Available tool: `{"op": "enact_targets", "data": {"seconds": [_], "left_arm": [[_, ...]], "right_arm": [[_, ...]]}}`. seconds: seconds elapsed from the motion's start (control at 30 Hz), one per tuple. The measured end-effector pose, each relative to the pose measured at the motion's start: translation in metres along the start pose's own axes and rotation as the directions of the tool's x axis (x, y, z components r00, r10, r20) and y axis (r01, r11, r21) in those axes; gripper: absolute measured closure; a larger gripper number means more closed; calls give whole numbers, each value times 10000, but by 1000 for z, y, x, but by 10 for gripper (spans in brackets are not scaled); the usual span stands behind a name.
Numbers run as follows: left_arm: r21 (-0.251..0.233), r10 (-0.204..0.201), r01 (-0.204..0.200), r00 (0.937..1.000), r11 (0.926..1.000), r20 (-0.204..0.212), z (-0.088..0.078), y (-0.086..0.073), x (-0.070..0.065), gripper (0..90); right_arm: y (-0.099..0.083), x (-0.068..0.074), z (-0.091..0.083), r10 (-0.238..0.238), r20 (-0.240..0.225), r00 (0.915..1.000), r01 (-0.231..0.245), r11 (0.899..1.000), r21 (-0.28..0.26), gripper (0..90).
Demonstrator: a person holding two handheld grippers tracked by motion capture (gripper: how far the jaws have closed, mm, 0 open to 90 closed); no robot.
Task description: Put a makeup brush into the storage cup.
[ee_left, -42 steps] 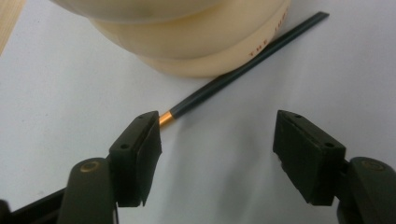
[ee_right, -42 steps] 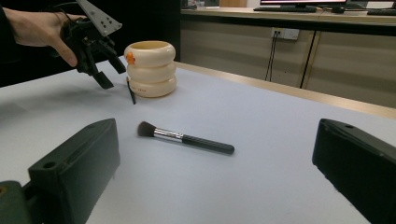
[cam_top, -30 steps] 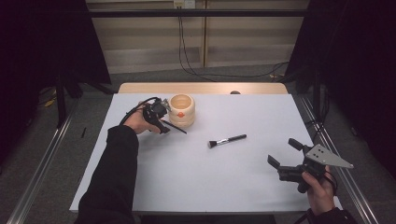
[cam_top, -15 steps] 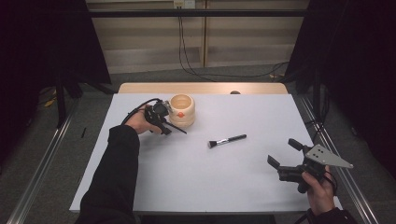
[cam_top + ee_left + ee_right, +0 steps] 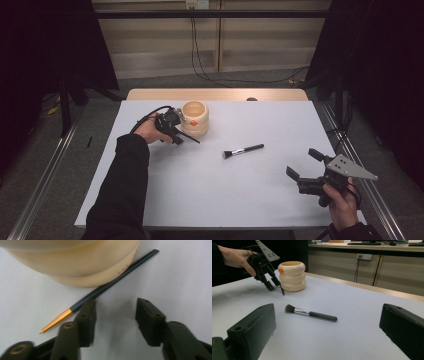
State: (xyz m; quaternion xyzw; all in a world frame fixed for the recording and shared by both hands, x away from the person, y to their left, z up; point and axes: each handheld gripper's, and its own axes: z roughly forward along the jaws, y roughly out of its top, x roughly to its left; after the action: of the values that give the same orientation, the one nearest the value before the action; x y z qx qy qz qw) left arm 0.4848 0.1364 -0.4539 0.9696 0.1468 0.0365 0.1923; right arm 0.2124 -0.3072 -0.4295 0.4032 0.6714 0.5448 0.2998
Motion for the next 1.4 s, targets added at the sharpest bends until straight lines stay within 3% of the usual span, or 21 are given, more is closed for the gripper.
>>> {"op": "enact_targets", "data": {"seconds": [0.07, 0.17, 0.27, 0.33, 0.37, 0.47, 0.53, 0.7, 0.73, 0.83, 1.17, 1.4], "left_arm": [[96, 54, -54, 10000, 9999, 29, -1, 0, 0, 524], [-23, 118, -120, 9980, 9999, -621, -1, -1, 2, 422], [-451, 184, -213, 9978, 9988, -644, 0, 0, 6, 313], [-524, 103, -121, 9993, 9986, -359, 3, 0, 6, 295], [-477, 162, -183, 9989, 9987, -445, 5, 0, 7, 287], [-463, 114, -123, 9998, 9989, -191, 6, 2, 9, 216], [-320, 279, -285, 9994, 9991, -192, 6, 3, 9, 218], [-384, 178, -191, 9993, 9991, -333, 8, 4, 10, 215], [-367, 205, -211, 9996, 9991, -187, 9, 5, 10, 215], [-428, 161, -160, 9999, 9990, 35, 7, 3, 11, 284], [204, 16, -29, 9980, 9998, 625, 3, 7, 3, 586], [860, -171, 102, 9966, 9962, 801, 0, 8, -2, 655]], "right_arm": [[0, 0, 0, 34, 0, 10000, -34, 10000, 23, 2], [0, 0, 0, 22, -16, 10000, -22, 10000, 25, 2], [0, 0, 0, 3, -16, 10000, -3, 10000, -4, 2], [0, 0, 0, -14, -39, 10000, 14, 10000, 34, 3], [0, 0, 1, 13, -11, 10000, -13, 10000, -15, 2], [0, 0, 0, 14, 17, 10000, -14, 10000, 0, 2], [0, -1, 0, 38, -30, 10000, -38, 10000, 24, 2], [0, 0, 0, 83, 24, 10000, -83, 10000, 32, 2], [0, 0, 0, 72, 23, 10000, -72, 10000, 33, 2], [0, -1, 0, 62, -23, 10000, -62, 10000, 40, 2], [0, 0, 0, 35, 52, 10000, -35, 10000, 29, 2], [0, 0, 0, 70, 44, 10000, -70, 10000, 51, 2]]}}
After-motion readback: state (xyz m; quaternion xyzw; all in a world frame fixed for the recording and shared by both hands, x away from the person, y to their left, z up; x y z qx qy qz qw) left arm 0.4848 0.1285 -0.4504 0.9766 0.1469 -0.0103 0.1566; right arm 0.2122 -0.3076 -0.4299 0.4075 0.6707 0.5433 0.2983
